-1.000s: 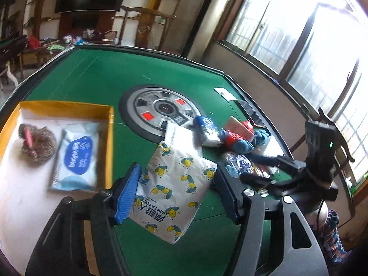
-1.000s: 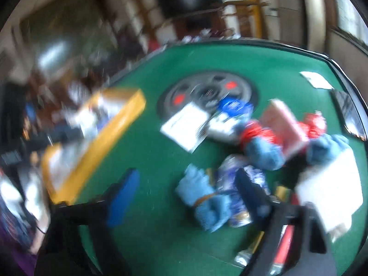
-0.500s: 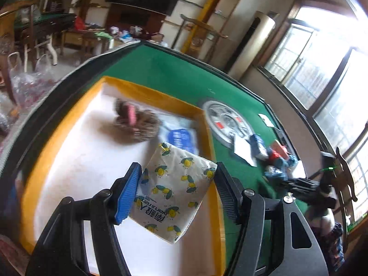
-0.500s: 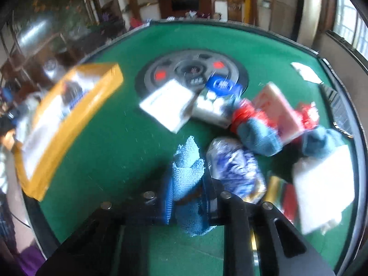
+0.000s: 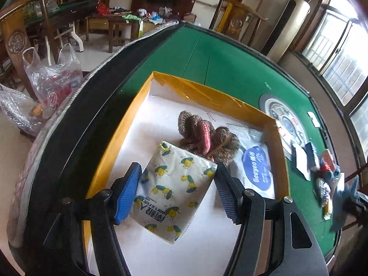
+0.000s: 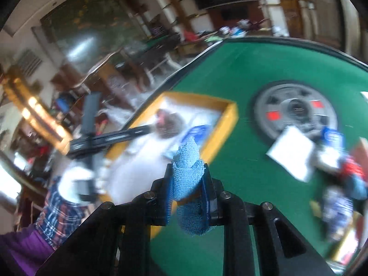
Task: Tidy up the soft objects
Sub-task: 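Place tissue pack in box with left tool while right tool drops blue cloth there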
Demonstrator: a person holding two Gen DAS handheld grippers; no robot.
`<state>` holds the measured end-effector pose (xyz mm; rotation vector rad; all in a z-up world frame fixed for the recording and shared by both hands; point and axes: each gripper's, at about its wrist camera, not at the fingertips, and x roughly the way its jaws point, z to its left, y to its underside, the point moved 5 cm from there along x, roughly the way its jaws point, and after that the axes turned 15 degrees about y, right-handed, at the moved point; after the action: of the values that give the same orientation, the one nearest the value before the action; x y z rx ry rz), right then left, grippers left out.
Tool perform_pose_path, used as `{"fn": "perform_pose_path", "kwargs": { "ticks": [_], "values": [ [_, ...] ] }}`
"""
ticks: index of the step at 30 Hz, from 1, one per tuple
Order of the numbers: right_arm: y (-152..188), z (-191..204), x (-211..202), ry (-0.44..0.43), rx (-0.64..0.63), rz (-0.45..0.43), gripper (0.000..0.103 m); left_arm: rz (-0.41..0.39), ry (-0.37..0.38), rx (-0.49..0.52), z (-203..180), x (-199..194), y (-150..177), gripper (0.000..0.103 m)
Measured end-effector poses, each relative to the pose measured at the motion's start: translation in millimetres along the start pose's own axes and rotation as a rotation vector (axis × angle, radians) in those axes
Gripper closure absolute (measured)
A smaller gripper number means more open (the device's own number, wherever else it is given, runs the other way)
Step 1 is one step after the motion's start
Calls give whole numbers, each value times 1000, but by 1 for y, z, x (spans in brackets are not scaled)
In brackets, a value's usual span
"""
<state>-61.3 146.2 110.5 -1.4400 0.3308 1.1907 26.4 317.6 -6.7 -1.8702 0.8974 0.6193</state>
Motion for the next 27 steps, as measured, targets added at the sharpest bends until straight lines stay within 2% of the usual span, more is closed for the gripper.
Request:
{"fn": "perform_pose_path", "kwargs": {
  "ticks": [6,11,15,21,25,27],
  "values": [
    [2,50,56,-57,-37,97,84,-10,-70,-10,11,18,-23,35],
    [5,67,80,-65,-40,158,84,-12,-16,-79,24,13,-32,35],
    [4,73,90,-79,-27,196,84,-69,37,-101,21,-15,-31,35],
    [-12,74,122,-63,25,237,83,-234,109,-108,14,-83,-12,29],
    [-28,70,140,-51,70,232,81,-269,146,-118,13,-104,1,29],
    [-31,71,139,-52,85,227,69,-274,152,-126,13,-110,6,29]
  ]
}}
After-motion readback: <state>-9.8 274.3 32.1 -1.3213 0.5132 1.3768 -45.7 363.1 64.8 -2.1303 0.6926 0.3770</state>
